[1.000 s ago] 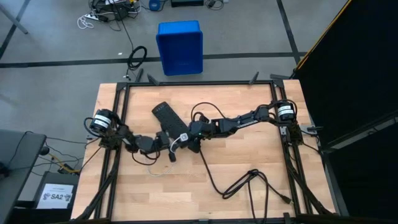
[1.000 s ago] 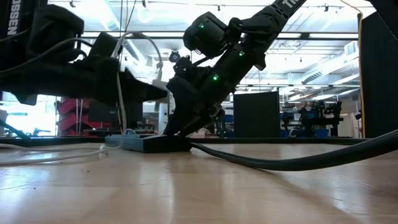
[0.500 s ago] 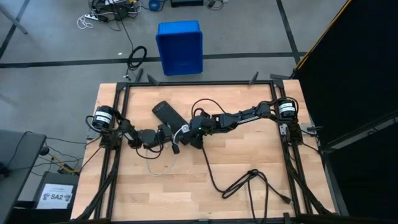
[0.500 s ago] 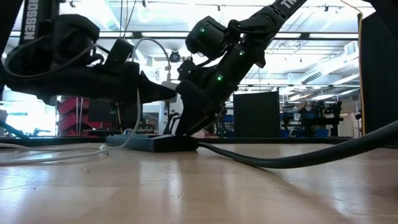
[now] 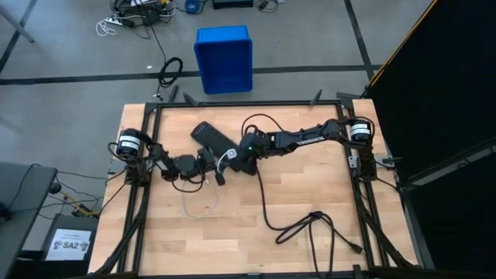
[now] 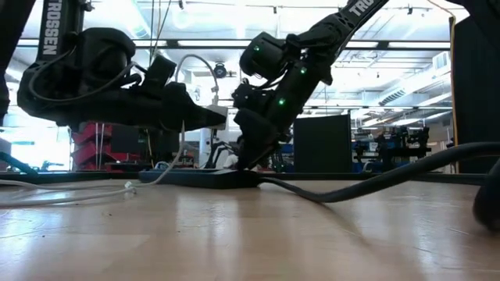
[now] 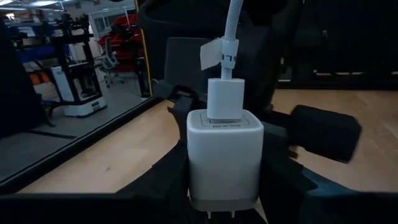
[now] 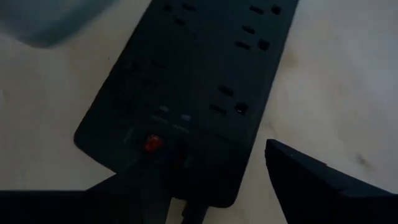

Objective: Insert USB
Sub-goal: Insert the white USB cable into the white charger adapter

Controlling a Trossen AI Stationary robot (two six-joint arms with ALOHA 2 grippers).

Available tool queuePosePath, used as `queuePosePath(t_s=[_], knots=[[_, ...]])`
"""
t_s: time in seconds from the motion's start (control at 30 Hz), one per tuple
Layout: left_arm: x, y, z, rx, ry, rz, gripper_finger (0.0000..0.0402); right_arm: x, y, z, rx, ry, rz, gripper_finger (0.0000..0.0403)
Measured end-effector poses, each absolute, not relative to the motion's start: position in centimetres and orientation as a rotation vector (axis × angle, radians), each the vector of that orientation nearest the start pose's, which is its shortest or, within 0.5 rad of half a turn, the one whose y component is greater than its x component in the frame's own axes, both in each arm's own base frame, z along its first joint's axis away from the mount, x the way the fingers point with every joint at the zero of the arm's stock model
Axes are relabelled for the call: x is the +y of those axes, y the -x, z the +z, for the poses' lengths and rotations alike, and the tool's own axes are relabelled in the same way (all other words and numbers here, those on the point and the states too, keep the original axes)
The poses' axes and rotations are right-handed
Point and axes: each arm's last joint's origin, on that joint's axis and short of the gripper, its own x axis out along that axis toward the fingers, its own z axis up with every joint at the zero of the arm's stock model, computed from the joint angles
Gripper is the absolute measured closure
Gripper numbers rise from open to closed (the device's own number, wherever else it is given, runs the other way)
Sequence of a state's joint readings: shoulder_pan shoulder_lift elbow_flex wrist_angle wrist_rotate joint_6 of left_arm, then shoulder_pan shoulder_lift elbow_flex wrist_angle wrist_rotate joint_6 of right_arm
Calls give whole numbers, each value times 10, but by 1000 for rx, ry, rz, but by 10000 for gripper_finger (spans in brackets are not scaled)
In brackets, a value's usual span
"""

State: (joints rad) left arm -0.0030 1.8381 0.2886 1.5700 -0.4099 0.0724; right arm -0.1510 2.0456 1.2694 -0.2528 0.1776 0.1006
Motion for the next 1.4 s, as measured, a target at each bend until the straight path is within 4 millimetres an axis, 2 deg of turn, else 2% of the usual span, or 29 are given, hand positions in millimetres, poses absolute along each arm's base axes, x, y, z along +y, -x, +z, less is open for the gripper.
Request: queuePosePath(t_s=[0.2, 0.43, 0.67, 0.9, 1.17, 1.4], knots=[[10, -250, 116, -4, -91, 337, 266, -69, -394, 137, 1047, -75, -375, 188], [9, -250, 114, 30, -201, 299, 266, -64, -393, 138, 1057, -86, -354, 190], [10, -254, 120, -6, -178, 316, 267, -58, -390, 138, 1095, -90, -334, 198], [14, -264, 121, -4, -78, 338, 267, -57, -390, 139, 1091, -104, -337, 198], [22, -279, 99, 0, 40, 593, 268, -57, -394, 139, 1036, -158, -356, 203], [13, -280, 85, 17, 91, 632, 268, -58, -397, 139, 1004, -165, -383, 204]])
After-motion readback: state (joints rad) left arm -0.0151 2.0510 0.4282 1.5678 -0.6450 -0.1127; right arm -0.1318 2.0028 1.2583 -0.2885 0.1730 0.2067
